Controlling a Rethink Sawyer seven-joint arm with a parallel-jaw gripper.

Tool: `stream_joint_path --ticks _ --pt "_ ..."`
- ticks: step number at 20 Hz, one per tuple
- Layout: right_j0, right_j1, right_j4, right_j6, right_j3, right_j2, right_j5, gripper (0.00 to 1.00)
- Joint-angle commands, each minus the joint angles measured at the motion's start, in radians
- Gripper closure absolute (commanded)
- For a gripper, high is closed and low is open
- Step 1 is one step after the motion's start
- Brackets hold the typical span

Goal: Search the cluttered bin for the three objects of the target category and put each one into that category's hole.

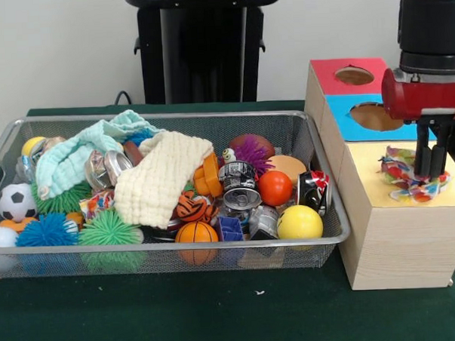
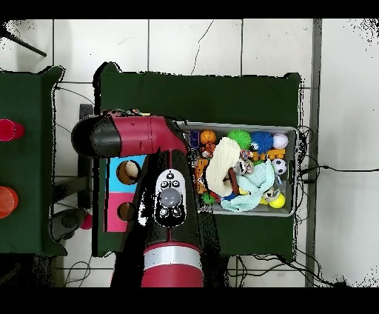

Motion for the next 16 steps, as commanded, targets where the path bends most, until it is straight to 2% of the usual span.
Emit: stream_joint_path --ticks 1,16 --pt "-0.003 0.079 -0.009 0.071 0.076 0.053 0.139 1.0" --pt "0.004 0.091 -0.011 0.086 0.064 0.041 0.182 1.0"
